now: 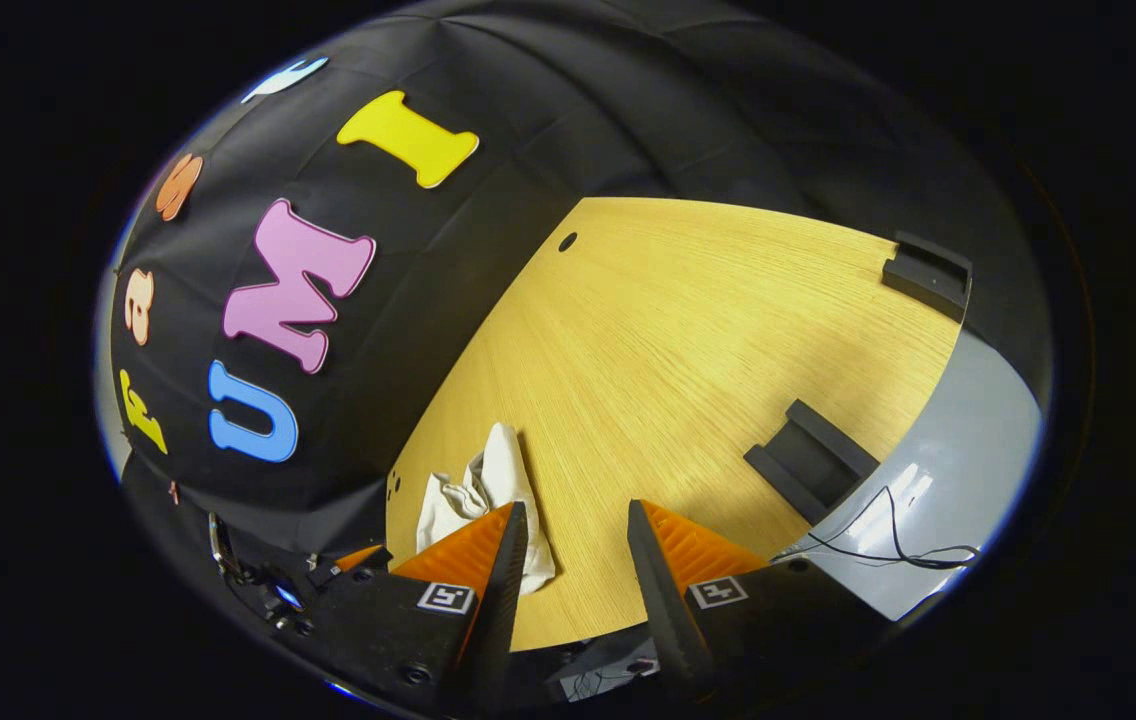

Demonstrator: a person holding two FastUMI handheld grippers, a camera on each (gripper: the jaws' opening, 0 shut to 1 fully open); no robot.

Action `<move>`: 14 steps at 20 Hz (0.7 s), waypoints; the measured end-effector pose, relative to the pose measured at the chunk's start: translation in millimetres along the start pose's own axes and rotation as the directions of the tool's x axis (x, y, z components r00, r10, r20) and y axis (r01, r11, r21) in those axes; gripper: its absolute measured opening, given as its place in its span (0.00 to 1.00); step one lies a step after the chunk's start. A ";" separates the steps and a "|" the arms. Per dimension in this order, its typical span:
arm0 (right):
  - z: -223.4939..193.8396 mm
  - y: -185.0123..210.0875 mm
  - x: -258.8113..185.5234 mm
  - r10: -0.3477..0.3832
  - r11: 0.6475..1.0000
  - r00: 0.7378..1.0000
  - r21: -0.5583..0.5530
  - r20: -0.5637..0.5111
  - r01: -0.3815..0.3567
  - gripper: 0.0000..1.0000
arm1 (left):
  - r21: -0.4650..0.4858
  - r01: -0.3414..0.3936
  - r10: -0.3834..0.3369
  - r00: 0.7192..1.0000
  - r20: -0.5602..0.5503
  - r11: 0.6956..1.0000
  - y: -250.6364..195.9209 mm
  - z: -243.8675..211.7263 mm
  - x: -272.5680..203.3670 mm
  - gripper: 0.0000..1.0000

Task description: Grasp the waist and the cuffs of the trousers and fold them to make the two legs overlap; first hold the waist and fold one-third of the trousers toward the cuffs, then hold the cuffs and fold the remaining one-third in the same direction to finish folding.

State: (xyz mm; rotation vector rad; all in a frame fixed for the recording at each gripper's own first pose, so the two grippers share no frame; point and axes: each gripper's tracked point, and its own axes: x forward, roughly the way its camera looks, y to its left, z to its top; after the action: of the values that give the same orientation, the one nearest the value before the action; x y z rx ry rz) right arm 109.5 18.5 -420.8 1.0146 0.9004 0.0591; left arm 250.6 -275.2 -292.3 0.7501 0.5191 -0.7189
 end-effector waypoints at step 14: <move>-45.7 78.0 18.7 0.126 0.987 0.986 -0.090 -0.107 -0.135 0.63 | -0.437 -0.125 0.190 0.976 0.109 0.891 61.4 -20.4 -100.0 0.87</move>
State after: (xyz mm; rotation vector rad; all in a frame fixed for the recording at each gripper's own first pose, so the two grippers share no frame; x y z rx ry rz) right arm 118.1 102.4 -383.5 0.9860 0.9134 0.2644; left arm 227.8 -188.5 -213.9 0.3168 0.4524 -0.4785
